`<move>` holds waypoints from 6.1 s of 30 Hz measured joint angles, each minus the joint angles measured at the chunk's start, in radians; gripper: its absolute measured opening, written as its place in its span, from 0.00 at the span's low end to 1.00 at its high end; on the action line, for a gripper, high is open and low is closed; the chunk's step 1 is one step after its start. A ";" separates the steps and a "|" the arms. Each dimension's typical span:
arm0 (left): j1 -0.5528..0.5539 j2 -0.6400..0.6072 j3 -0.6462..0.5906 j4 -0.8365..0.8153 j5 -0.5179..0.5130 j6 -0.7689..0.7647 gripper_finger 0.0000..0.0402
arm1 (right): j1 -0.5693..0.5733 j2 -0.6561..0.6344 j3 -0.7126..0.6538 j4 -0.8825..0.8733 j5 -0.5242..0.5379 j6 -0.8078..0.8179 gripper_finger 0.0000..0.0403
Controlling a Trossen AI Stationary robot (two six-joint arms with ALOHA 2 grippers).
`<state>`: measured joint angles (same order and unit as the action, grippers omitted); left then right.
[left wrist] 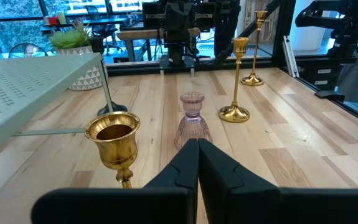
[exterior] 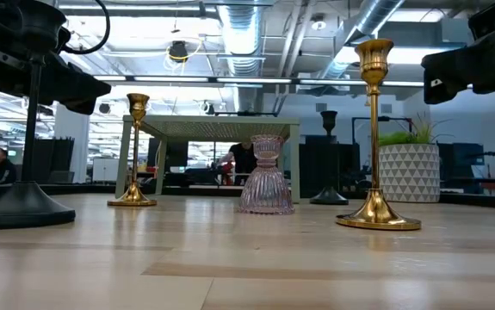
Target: Pick & Place candle stick holders
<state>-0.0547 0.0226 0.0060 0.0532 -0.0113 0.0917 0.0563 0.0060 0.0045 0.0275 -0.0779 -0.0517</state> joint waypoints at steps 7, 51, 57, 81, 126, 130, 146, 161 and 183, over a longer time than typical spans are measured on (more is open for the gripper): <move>0.000 0.000 0.000 0.000 0.000 0.000 0.02 | 0.000 0.000 0.000 0.000 0.000 0.000 0.00; 0.000 0.000 0.000 0.000 0.000 0.000 0.02 | 0.000 0.000 0.000 0.000 0.000 0.000 0.00; 0.000 0.000 0.000 0.000 0.000 0.000 0.02 | 0.000 0.000 0.000 0.000 0.000 0.000 0.00; 0.000 0.000 0.000 0.000 0.000 0.000 0.02 | 0.000 0.000 0.000 0.000 0.000 0.000 0.00; 0.000 0.000 0.000 0.020 0.000 -0.004 0.02 | 0.000 0.000 0.000 0.011 0.000 0.000 0.00; 0.000 0.000 0.000 0.022 0.000 -0.004 0.02 | 0.000 0.000 0.000 0.011 0.000 0.000 0.00; 0.000 0.000 0.000 0.023 0.000 0.005 0.02 | 0.000 0.000 0.000 0.008 0.000 0.000 0.00; 0.000 0.000 0.000 0.045 0.007 -0.022 0.02 | 0.001 0.000 0.000 0.026 0.000 0.000 0.00; 0.000 0.000 0.000 0.068 -0.090 -0.025 0.02 | 0.006 0.000 0.000 0.041 0.067 0.035 0.00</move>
<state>-0.0547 0.0227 0.0061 0.1207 -0.1011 0.0667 0.0624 0.0063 0.0048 0.0685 -0.0109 -0.0170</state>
